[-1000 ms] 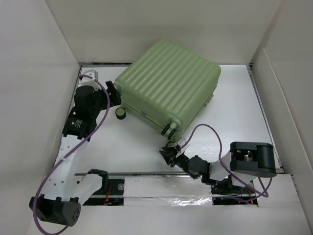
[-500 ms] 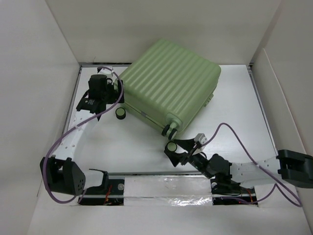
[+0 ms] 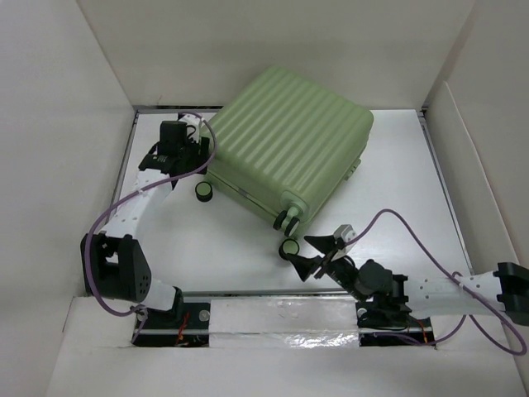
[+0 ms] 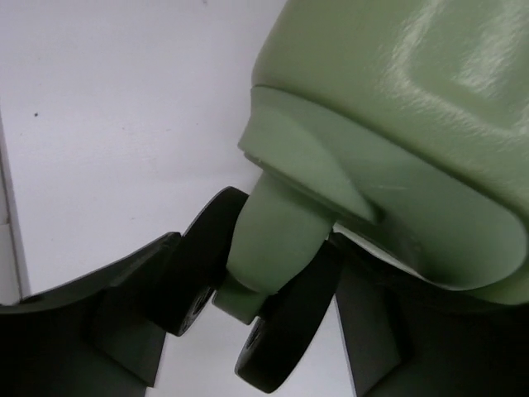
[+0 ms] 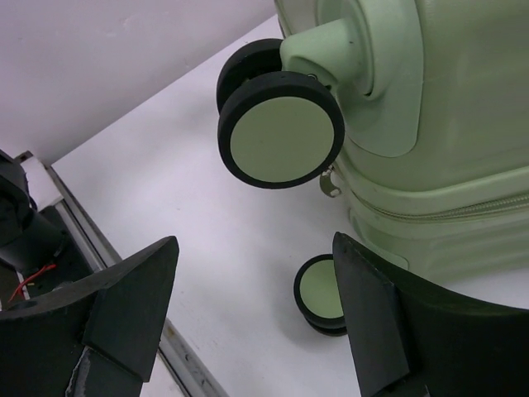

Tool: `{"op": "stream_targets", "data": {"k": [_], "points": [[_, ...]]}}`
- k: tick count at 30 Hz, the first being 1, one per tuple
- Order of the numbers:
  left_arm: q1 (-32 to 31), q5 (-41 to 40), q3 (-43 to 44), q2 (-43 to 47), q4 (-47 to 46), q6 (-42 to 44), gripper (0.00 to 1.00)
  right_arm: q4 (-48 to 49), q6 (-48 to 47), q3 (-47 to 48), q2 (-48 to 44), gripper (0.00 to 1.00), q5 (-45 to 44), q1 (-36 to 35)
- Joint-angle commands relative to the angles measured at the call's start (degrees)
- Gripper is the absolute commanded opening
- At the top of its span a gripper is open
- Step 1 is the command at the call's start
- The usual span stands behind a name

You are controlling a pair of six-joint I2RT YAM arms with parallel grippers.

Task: Pack the luggage

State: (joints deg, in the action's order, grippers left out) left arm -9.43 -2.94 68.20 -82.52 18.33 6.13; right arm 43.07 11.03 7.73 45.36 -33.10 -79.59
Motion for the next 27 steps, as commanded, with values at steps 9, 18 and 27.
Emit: {"op": "stream_targets", "data": {"k": [9,18,27], "points": [[-5.7,9.6,4.1,-0.4,-4.7,1.4,0.0,-29.3,7.4,4.6,-16.7,0.82,-7.1,5.5],[-12.5,13.5,1.8,4.5,-5.3,-5.1,0.0,-40.6,5.0,11.2,-22.1,0.0,7.3,38.0],[-12.5,23.4,-7.6,16.8,-11.6,-13.0,0.0,-24.0,3.5,17.2,1.0,0.56,44.5,81.8]]}}
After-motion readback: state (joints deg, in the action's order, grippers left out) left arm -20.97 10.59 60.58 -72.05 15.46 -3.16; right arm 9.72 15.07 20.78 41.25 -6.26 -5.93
